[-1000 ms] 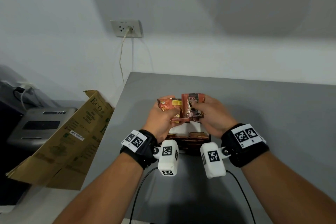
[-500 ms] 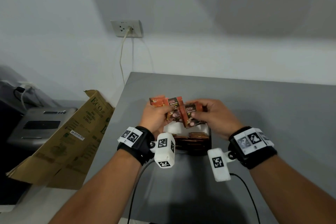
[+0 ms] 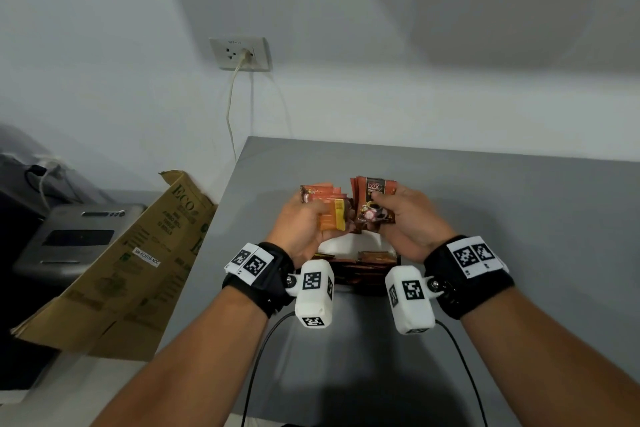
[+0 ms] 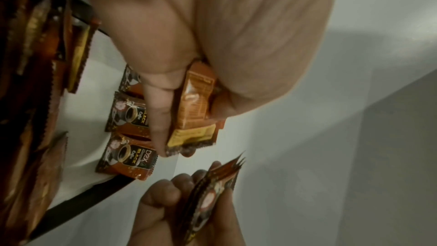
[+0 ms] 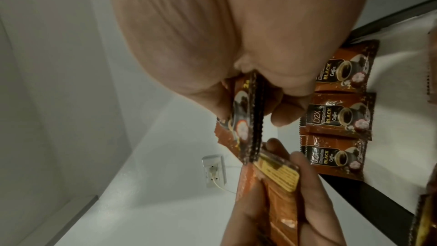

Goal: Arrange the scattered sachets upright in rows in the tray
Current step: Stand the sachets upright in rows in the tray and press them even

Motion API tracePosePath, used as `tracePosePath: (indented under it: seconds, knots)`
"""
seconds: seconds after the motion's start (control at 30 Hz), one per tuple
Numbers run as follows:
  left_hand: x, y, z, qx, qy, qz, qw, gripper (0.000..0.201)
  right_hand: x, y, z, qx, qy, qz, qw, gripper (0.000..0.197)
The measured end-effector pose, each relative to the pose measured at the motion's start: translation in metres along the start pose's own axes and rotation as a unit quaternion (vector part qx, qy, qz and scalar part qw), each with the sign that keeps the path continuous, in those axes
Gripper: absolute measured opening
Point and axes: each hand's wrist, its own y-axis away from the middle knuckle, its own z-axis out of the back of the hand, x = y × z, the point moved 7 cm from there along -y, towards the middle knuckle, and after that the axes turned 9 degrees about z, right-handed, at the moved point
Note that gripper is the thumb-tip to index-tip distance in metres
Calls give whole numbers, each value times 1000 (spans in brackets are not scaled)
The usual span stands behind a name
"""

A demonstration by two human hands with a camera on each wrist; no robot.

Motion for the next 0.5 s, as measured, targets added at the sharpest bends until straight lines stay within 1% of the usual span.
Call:
tracePosePath:
  seconds: [0.07,0.13,0.2,0.3,0.37,0.5]
  knots:
    - [0,0,-3,2,-33,-16,999,38,1,1,-4,21,0,-2,1000,20]
    - [2,-1,-5,0,-41,-25,999,41,-1,3,-9,34,18,-7,999,22]
    - [3,-1,-6,-2,-47,-34,998,43,-3,4,-13,33,38,1,999,21]
    - [2,0,-8,1,-45,-37,998,45,-4,3,-13,25,78,30,996,20]
    - [3,0,-7,2,-48,-33,998,45,-2,2,-10,9,82,45,996,20]
    - [4,0,-6,7,-46,-30,998,46,-1,2,-10,12,84,49,995,20]
